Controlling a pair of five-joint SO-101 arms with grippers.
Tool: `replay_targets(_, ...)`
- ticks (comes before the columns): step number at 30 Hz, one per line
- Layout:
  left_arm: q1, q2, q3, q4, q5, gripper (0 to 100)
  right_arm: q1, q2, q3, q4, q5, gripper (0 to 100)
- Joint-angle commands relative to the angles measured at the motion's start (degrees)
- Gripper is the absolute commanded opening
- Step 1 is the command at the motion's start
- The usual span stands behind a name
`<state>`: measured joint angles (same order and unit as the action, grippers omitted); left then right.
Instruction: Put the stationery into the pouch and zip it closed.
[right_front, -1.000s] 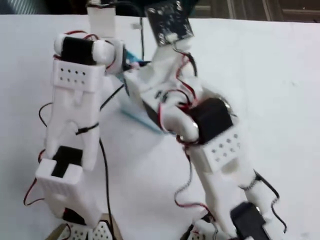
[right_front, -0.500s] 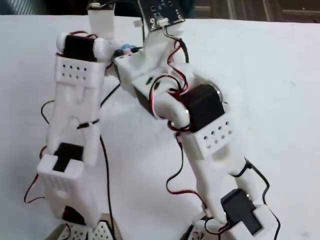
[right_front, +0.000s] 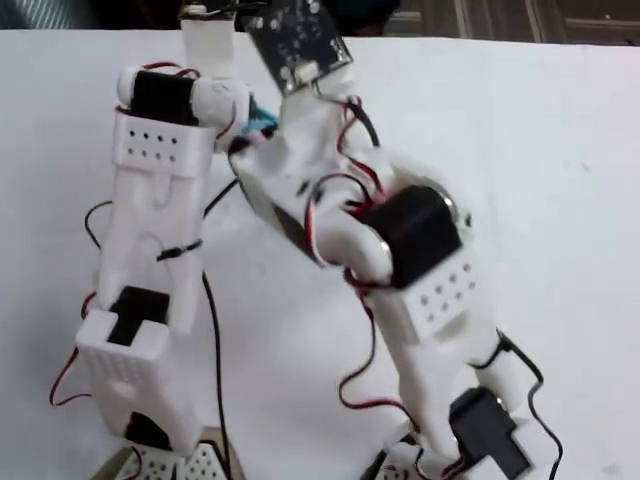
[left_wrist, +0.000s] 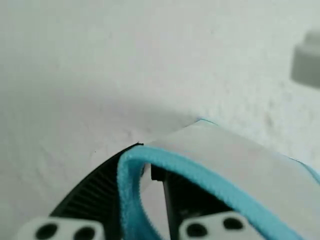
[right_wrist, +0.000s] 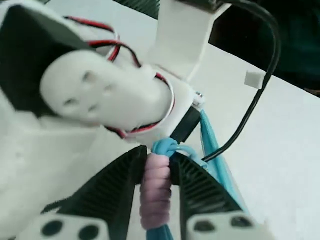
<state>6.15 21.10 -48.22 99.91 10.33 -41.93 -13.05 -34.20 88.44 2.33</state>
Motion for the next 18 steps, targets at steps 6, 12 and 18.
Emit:
replay_targets(6, 0.6, -0.4, -0.2, -3.5, 0.3, 2, -9.2, -9.3, -3.9, 13.2, 15.0, 38.0)
replay_targets(12, 0.4, 0.1, 0.3, -6.4, 0.3, 2, -6.9, -14.6, -3.6, 13.1, 15.6, 31.3)
replay_targets(18, 0.3, 0.1, 0.3, -6.6, 0.2, 2, 10.3, -15.7, 2.8, 13.0, 24.4, 25.3)
